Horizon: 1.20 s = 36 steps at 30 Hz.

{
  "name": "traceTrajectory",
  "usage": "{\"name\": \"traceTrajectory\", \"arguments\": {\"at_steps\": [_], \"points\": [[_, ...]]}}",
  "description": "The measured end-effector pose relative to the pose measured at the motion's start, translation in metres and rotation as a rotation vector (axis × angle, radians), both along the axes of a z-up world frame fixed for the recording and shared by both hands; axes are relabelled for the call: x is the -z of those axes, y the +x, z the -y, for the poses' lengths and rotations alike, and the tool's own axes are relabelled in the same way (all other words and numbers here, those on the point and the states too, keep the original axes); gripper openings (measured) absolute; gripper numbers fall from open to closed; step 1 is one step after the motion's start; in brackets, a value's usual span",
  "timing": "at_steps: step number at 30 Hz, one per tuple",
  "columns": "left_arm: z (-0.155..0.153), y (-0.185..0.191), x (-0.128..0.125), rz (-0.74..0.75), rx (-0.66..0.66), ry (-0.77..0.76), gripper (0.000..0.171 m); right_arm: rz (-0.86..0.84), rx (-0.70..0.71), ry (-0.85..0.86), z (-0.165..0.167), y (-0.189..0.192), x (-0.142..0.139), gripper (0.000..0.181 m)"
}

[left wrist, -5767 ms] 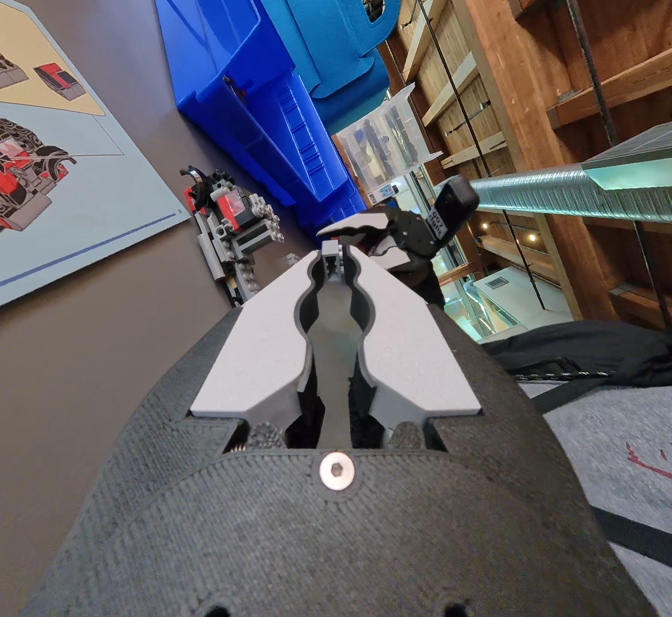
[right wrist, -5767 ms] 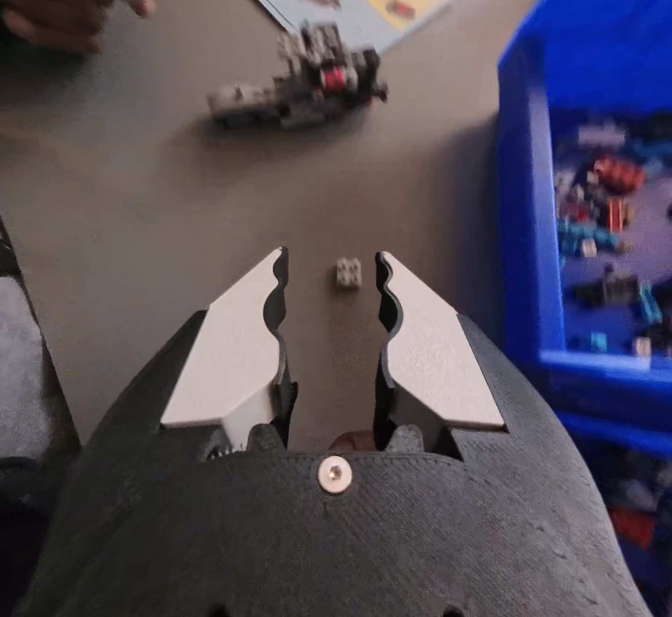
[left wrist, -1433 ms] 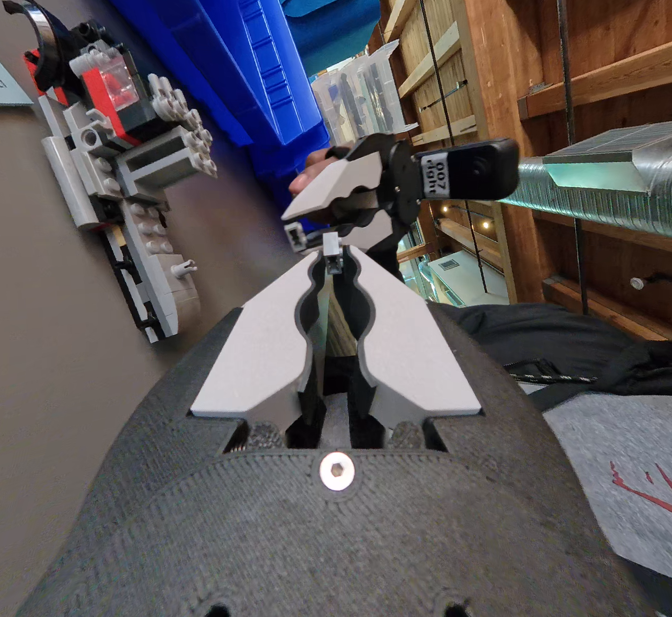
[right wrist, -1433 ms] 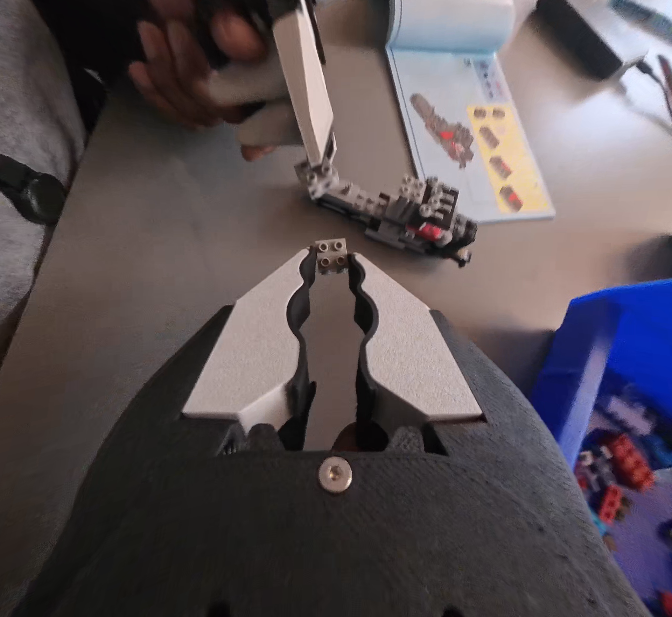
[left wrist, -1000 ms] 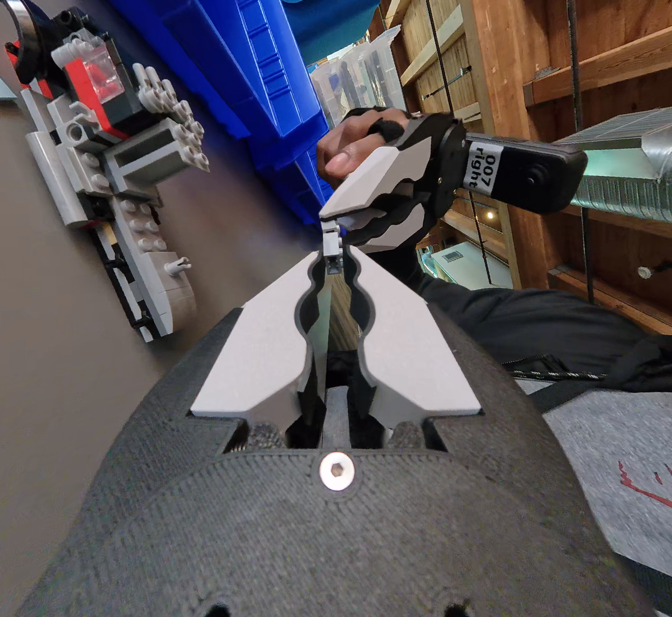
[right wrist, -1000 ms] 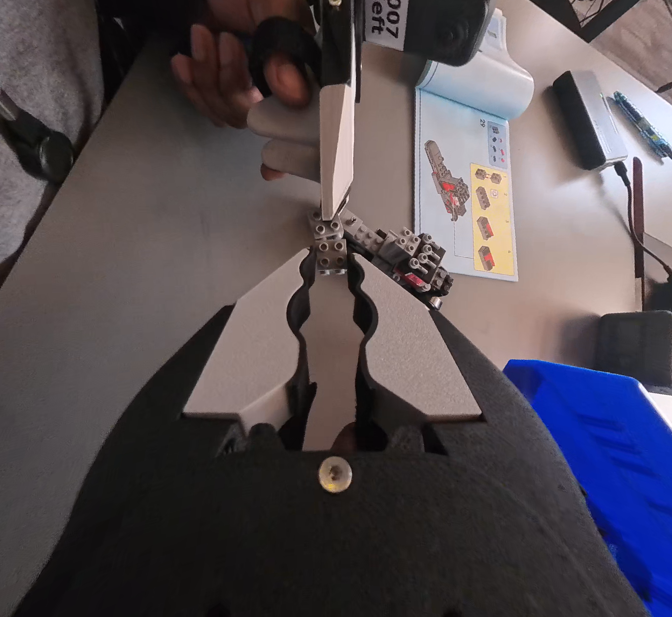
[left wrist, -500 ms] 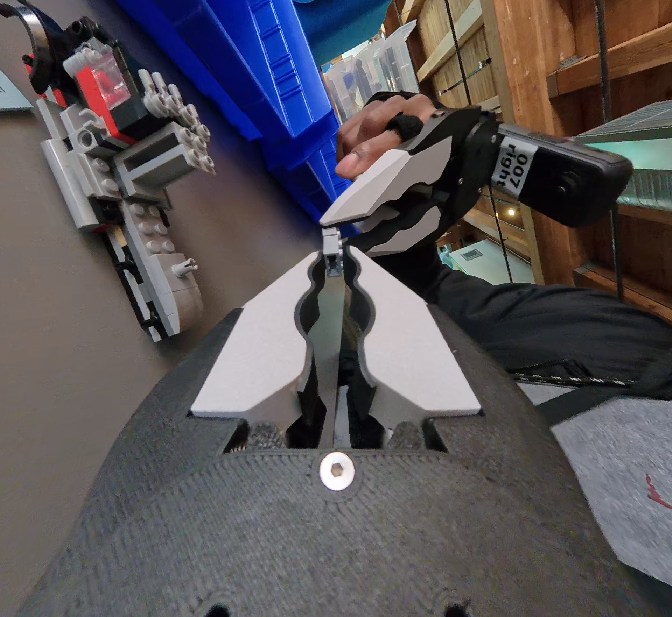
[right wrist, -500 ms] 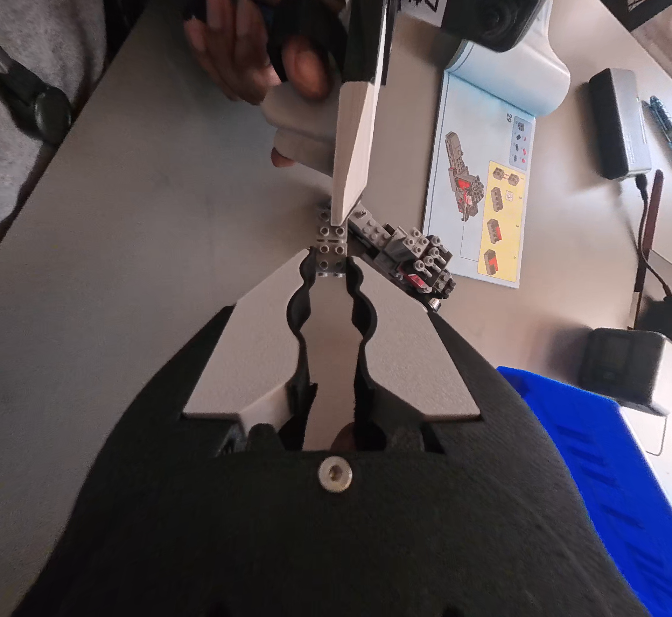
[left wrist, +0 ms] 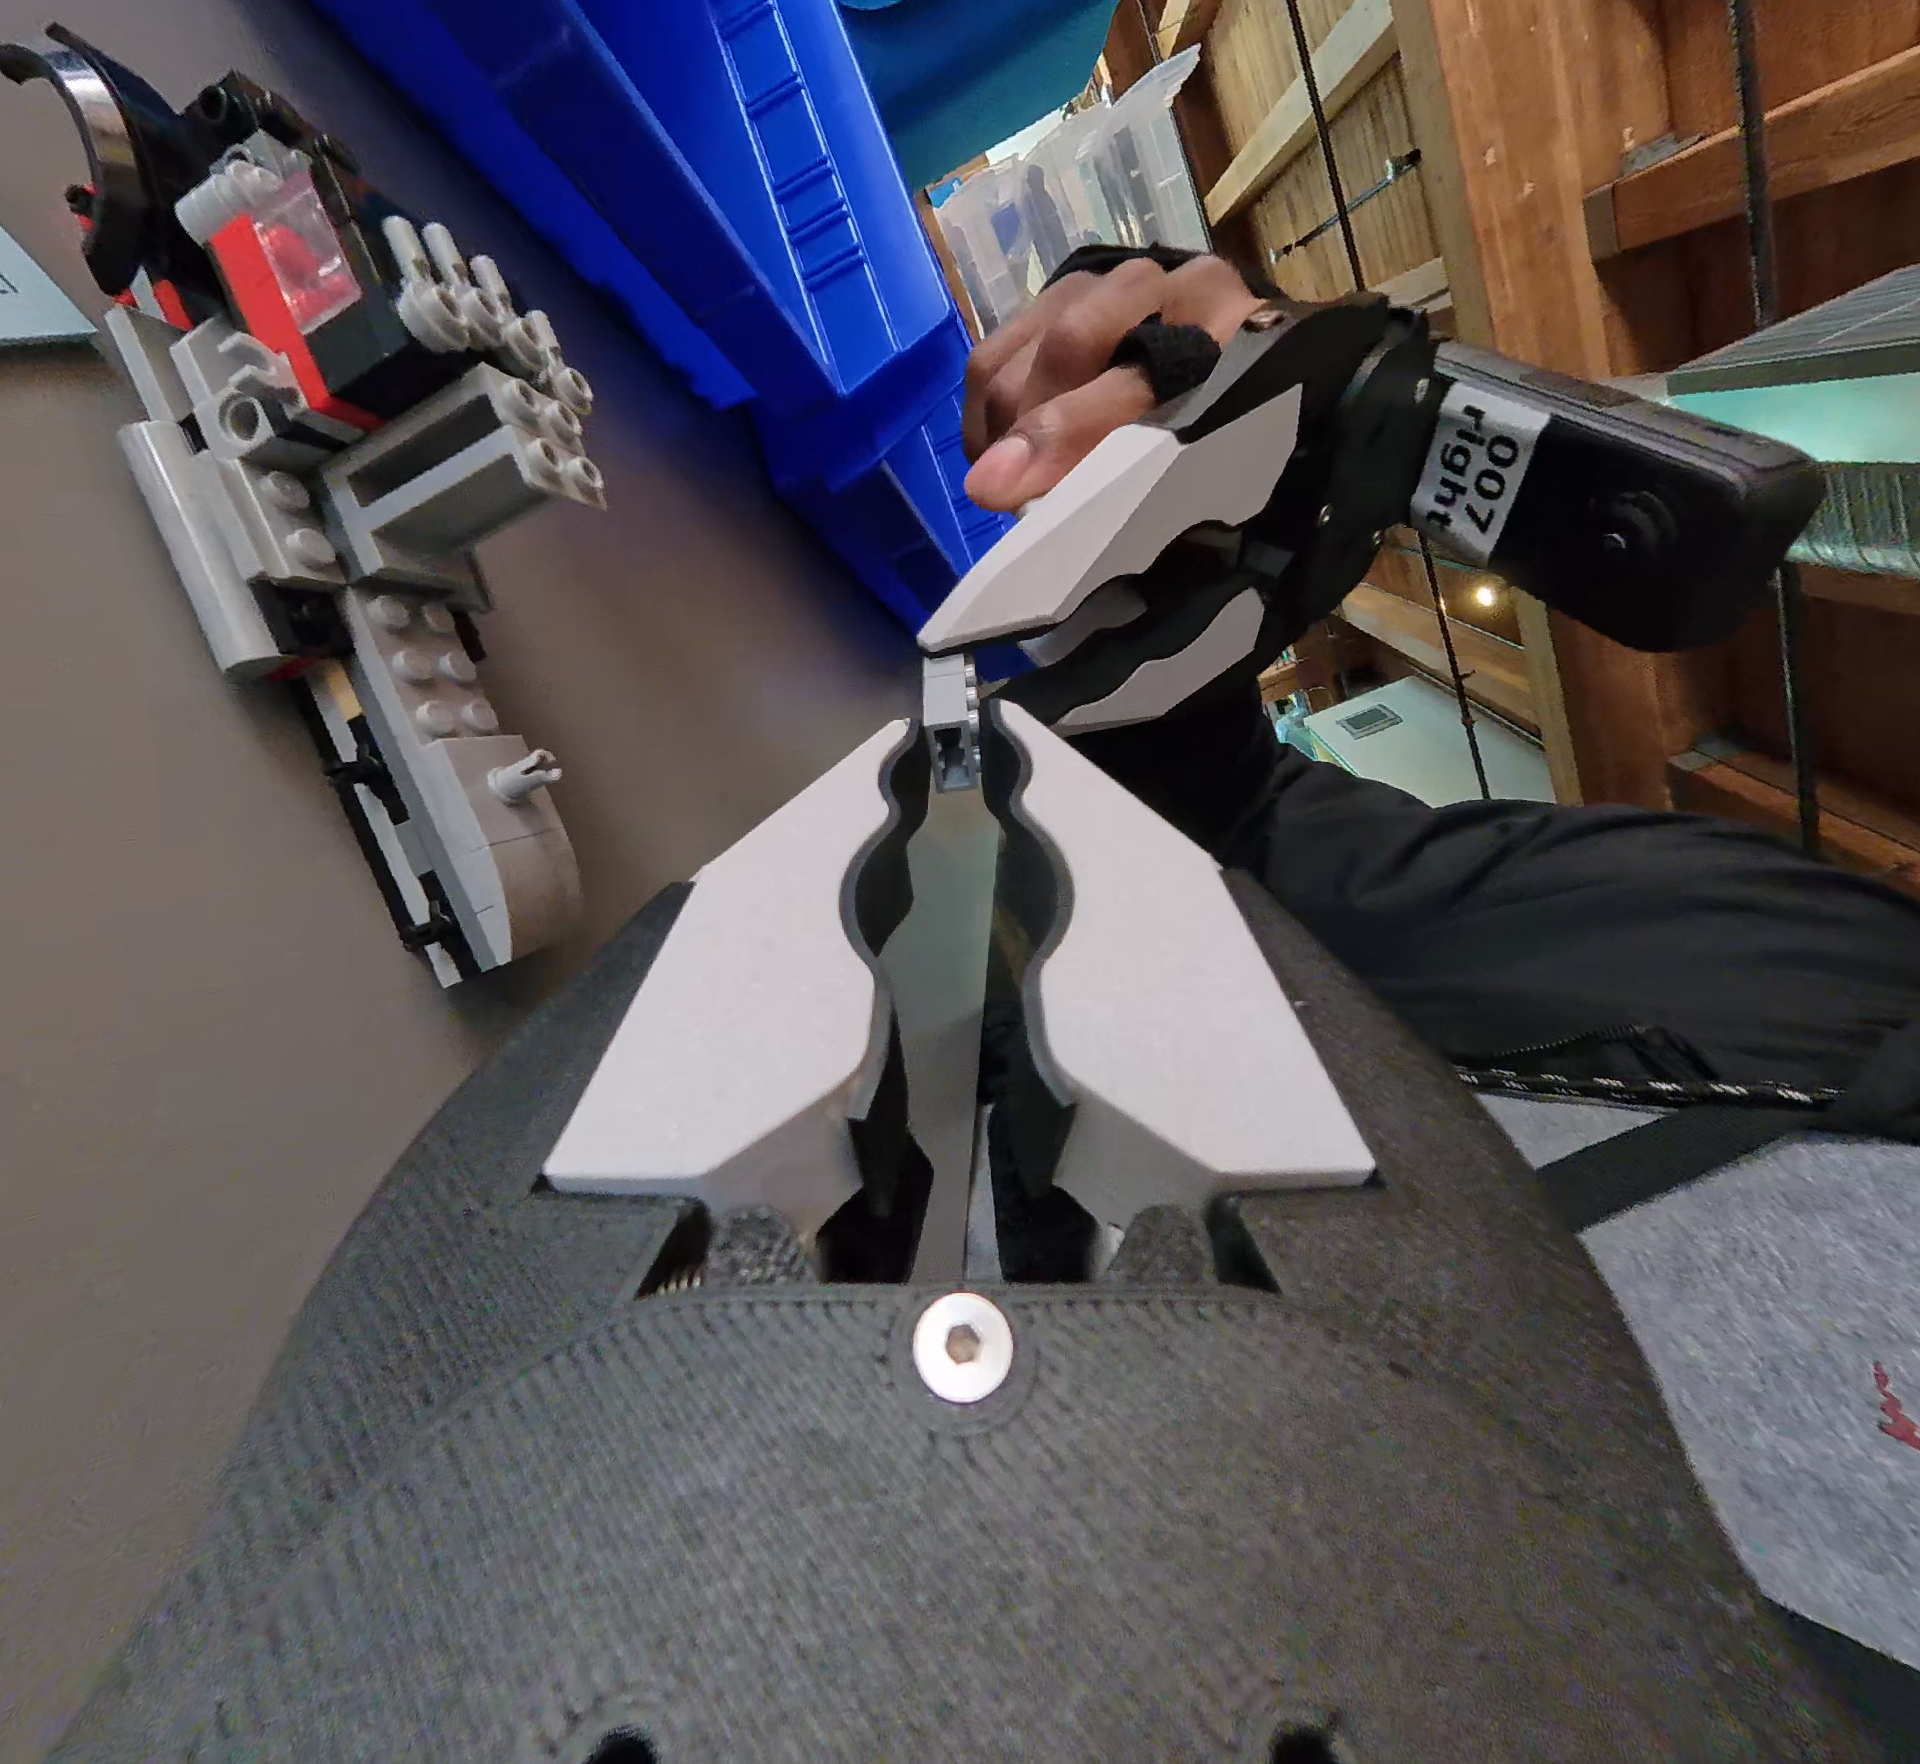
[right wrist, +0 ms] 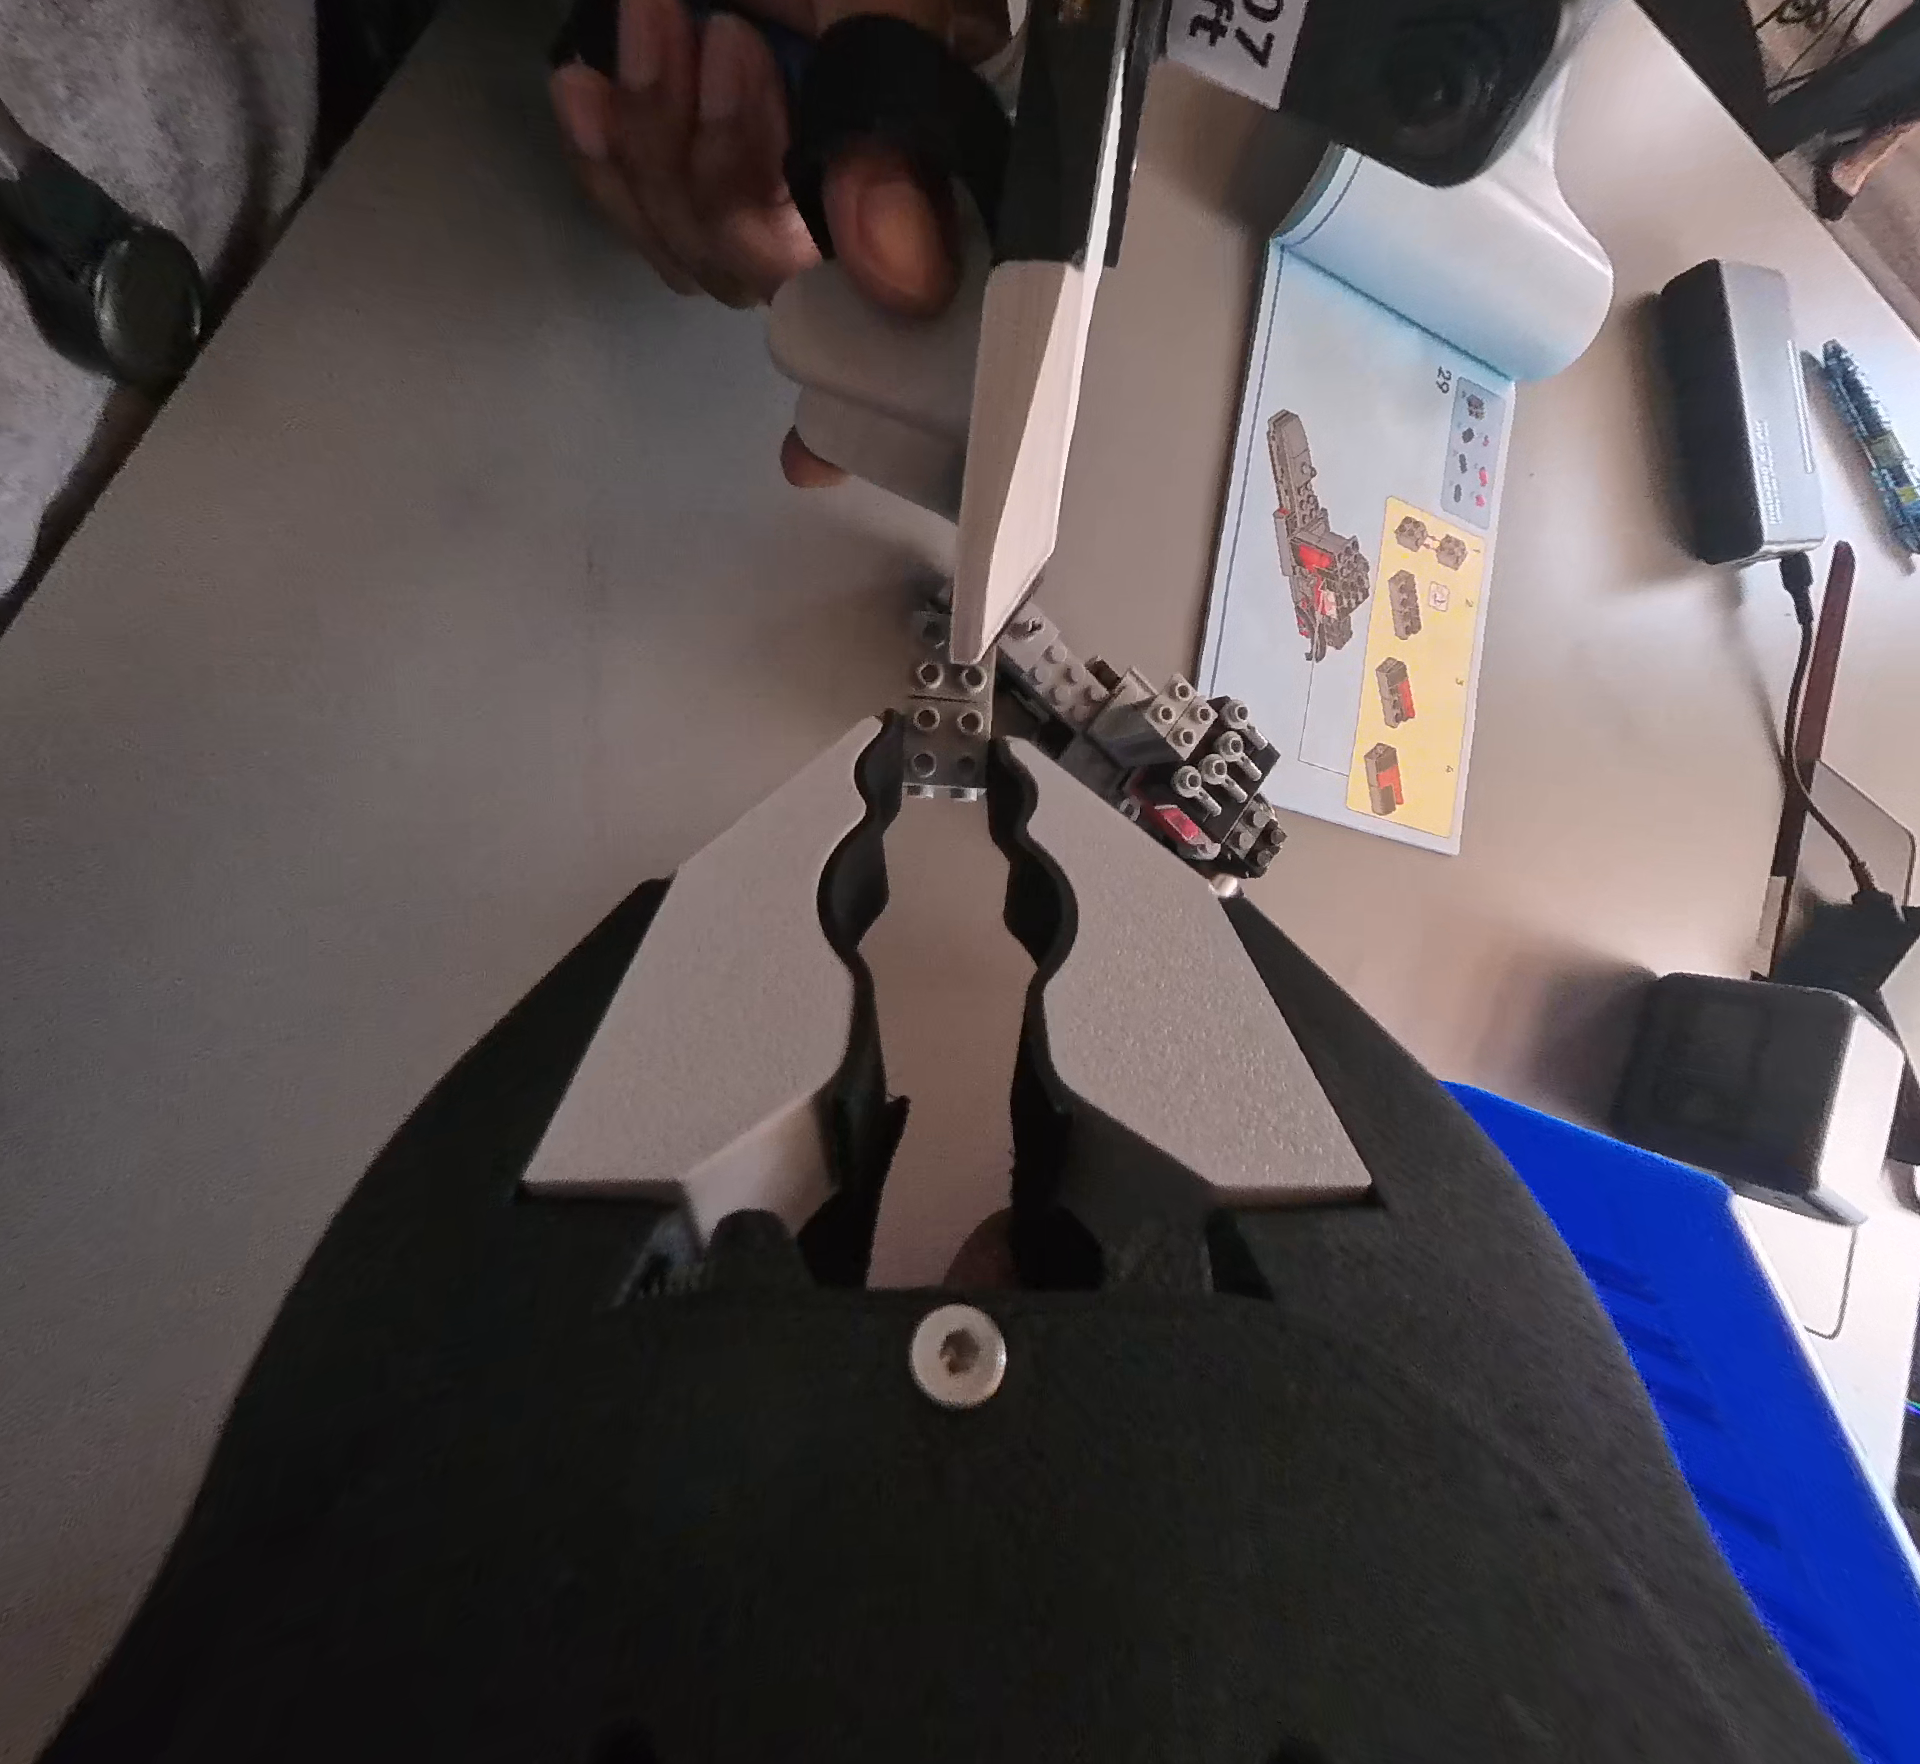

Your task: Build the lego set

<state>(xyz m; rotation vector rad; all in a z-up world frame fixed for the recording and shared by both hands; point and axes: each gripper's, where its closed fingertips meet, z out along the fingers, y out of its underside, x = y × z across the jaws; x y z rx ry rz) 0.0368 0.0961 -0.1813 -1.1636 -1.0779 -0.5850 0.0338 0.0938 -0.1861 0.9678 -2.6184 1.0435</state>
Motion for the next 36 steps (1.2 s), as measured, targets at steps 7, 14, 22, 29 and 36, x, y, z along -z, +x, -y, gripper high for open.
{"name": "traceTrajectory", "arguments": {"at_steps": [7, 14, 22, 29, 36], "points": [[0.003, -0.003, -0.003, -0.004, -0.021, 0.023, 0.01, 0.076, 0.051, -0.083, 0.005, -0.002, -0.004, 0.015], [0.006, -0.004, -0.01, -0.019, -0.021, 0.08, 0.011, 0.136, 0.083, -0.182, 0.009, -0.002, -0.012, 0.016], [0.022, -0.014, -0.025, -0.022, -0.108, 0.228, 0.011, 0.221, 0.287, -0.449, 0.015, -0.016, -0.033, 0.042], [0.042, -0.03, -0.044, 0.125, -0.243, 0.579, 0.011, 0.225, 0.531, -0.74, 0.028, -0.027, -0.044, 0.052], [0.044, -0.032, -0.044, 0.244, -0.281, 0.771, 0.011, 0.115, 0.633, -0.881, 0.05, -0.034, -0.055, 0.054]]}}
